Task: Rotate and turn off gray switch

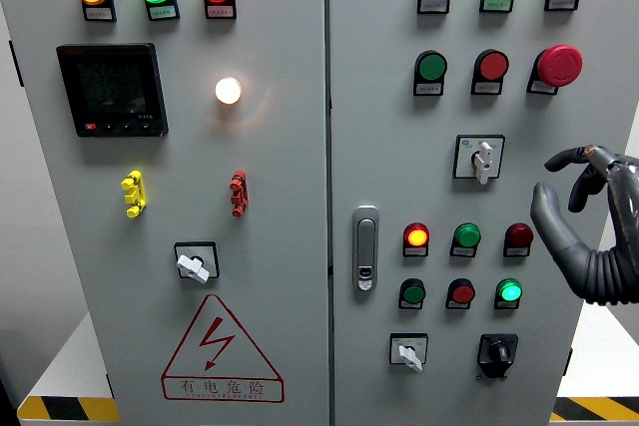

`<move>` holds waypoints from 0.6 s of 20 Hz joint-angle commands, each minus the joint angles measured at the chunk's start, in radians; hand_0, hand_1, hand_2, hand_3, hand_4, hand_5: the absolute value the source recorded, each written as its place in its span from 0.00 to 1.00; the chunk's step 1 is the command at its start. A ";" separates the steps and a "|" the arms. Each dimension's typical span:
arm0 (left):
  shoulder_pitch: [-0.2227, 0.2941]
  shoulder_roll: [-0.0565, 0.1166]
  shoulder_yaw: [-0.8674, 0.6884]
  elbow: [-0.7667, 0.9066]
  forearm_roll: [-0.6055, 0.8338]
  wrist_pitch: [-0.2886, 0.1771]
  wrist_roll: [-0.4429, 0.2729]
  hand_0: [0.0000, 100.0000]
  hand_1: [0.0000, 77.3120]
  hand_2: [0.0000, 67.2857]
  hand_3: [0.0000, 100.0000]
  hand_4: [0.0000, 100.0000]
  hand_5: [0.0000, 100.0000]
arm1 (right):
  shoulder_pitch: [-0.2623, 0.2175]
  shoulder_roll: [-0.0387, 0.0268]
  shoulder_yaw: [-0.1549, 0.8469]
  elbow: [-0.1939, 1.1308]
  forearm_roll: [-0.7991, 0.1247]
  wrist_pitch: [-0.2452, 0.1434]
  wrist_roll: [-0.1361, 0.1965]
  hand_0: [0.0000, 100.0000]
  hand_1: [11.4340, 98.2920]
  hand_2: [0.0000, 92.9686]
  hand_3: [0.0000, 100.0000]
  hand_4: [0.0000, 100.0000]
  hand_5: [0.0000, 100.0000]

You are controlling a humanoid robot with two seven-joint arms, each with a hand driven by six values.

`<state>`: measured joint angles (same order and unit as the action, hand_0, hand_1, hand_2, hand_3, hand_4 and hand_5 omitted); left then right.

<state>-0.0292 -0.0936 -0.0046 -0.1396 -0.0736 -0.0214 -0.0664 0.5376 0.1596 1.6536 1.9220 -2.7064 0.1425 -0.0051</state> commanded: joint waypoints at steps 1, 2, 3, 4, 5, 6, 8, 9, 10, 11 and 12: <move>0.000 0.000 0.000 0.000 0.000 0.000 -0.001 0.00 0.00 0.19 0.18 0.10 0.12 | -0.028 0.0000 0.005 0.038 0.000 0.000 0.043 0.61 0.27 0.36 0.44 0.30 0.55; 0.000 0.000 0.000 0.000 0.000 0.000 0.000 0.00 0.00 0.19 0.18 0.10 0.12 | -0.039 -0.0015 0.005 0.052 0.002 0.002 0.060 0.60 0.28 0.32 0.38 0.25 0.49; 0.000 0.000 0.000 0.000 0.000 0.000 -0.001 0.00 0.00 0.19 0.18 0.10 0.12 | -0.054 -0.0016 0.005 0.067 0.002 0.000 0.065 0.59 0.30 0.31 0.36 0.22 0.44; 0.000 0.000 0.000 0.000 0.000 0.000 0.000 0.00 0.00 0.19 0.18 0.10 0.12 | -0.063 -0.0016 0.005 0.081 0.002 0.000 0.068 0.58 0.30 0.30 0.35 0.21 0.43; 0.000 0.000 0.000 0.000 0.000 0.000 -0.001 0.00 0.00 0.19 0.18 0.10 0.12 | -0.071 -0.0016 0.005 0.095 0.000 0.000 0.071 0.58 0.31 0.27 0.31 0.18 0.39; 0.000 0.000 0.000 0.000 0.000 0.000 0.000 0.00 0.00 0.19 0.18 0.10 0.12 | -0.076 -0.0016 0.006 0.104 0.000 0.000 0.074 0.57 0.31 0.25 0.29 0.16 0.36; 0.000 0.000 0.000 0.000 0.000 0.000 0.000 0.00 0.00 0.19 0.18 0.10 0.12 | -0.091 -0.0016 0.009 0.133 0.000 0.000 0.074 0.56 0.33 0.23 0.27 0.14 0.33; 0.000 0.000 0.000 0.000 0.000 0.000 0.000 0.00 0.00 0.19 0.18 0.10 0.12 | -0.099 -0.0016 0.008 0.144 0.000 0.000 0.074 0.56 0.33 0.22 0.26 0.13 0.32; 0.000 0.000 0.000 0.000 0.000 0.000 0.000 0.00 0.00 0.19 0.18 0.10 0.12 | -0.102 -0.0016 0.002 0.155 0.000 0.000 0.074 0.56 0.33 0.21 0.25 0.12 0.31; 0.000 0.000 0.000 0.000 0.000 0.000 0.000 0.00 0.00 0.19 0.18 0.10 0.12 | -0.105 -0.0016 -0.003 0.160 0.000 -0.004 0.074 0.56 0.33 0.21 0.25 0.12 0.30; 0.000 0.000 0.000 0.000 0.000 0.000 -0.001 0.00 0.00 0.19 0.18 0.10 0.12 | -0.105 -0.0016 -0.008 0.160 -0.001 -0.027 0.074 0.56 0.34 0.20 0.25 0.12 0.30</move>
<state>-0.0292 -0.0936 -0.0046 -0.1396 -0.0736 -0.0215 -0.0664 0.4359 0.1579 1.6540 2.0750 -2.7061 0.1371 0.0691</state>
